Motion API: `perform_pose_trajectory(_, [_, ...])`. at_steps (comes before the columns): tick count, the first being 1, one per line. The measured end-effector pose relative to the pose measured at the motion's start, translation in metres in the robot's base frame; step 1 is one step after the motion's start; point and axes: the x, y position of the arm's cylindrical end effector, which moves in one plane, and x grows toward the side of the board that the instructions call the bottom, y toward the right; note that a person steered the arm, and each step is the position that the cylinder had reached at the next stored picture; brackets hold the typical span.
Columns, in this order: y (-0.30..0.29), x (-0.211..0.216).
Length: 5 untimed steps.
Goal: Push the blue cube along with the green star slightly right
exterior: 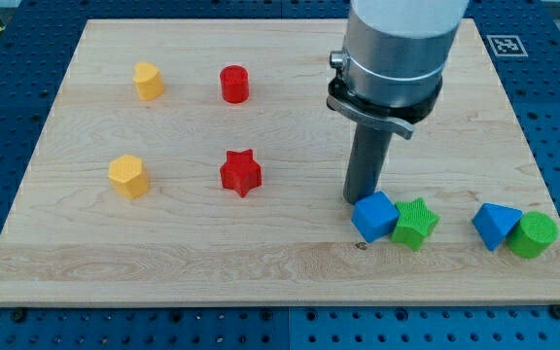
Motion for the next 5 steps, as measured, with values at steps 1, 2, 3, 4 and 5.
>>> perform_pose_trajectory(1, [0.007,0.011])
perform_pose_trajectory(2, [0.017,0.022])
perform_pose_trajectory(3, [0.017,0.011])
perform_pose_trajectory(4, [0.005,-0.001])
perform_pose_trajectory(5, [-0.024,0.014])
